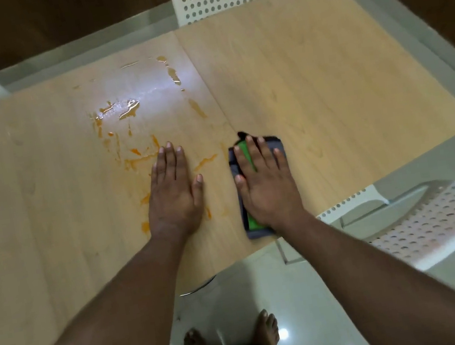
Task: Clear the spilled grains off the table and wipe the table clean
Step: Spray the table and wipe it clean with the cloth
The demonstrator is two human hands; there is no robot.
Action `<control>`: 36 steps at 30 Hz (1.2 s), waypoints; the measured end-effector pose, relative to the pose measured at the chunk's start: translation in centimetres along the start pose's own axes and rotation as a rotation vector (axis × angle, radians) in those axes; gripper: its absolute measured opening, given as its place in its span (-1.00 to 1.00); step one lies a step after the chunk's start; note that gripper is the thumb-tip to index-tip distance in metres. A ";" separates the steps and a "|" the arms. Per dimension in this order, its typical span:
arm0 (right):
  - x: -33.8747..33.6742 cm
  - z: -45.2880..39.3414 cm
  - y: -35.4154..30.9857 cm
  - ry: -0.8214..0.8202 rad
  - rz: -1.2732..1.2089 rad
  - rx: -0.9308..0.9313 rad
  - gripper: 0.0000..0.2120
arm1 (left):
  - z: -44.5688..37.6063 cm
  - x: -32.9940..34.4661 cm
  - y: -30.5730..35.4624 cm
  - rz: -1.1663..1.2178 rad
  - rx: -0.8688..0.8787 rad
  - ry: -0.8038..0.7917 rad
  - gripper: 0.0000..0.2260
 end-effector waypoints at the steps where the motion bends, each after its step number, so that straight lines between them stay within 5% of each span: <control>1: 0.0 -2.1 -0.1 -0.007 -0.001 -0.013 -0.39 | 0.0 0.1 -0.1 0.005 -0.004 0.004 -0.36; 9: -0.3 -1.0 -2.9 -0.090 -0.044 -0.261 -0.41 | -0.4 -0.3 -0.4 0.048 -0.021 -0.031 -0.36; 15: -0.5 -0.2 -1.6 -0.057 -0.007 -0.186 -0.41 | -5.7 -1.5 -0.8 0.025 -0.063 -0.012 -0.38; 24: -1.1 -16.2 -2.5 -0.016 0.000 -0.154 -0.40 | -17.0 -2.1 -2.9 -0.040 -0.084 0.021 -0.39; 32: -0.9 -10.9 -1.6 -0.074 0.007 -0.280 -0.41 | -17.5 -1.6 -3.2 -0.087 -0.149 -0.049 -0.40; 36: -1.6 -15.3 -0.3 -0.064 0.000 -0.213 -0.41 | -17.9 -1.4 -3.2 -0.097 -0.162 -0.065 -0.39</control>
Point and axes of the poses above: each hand's wrist, its own z-axis away from the middle knuckle, its own x-axis out of the palm, y = z × x, the point moved 7 cm from there along -z, towards the middle knuckle, and after that the axes turned 6 degrees about -x, right-handed, at the moved point
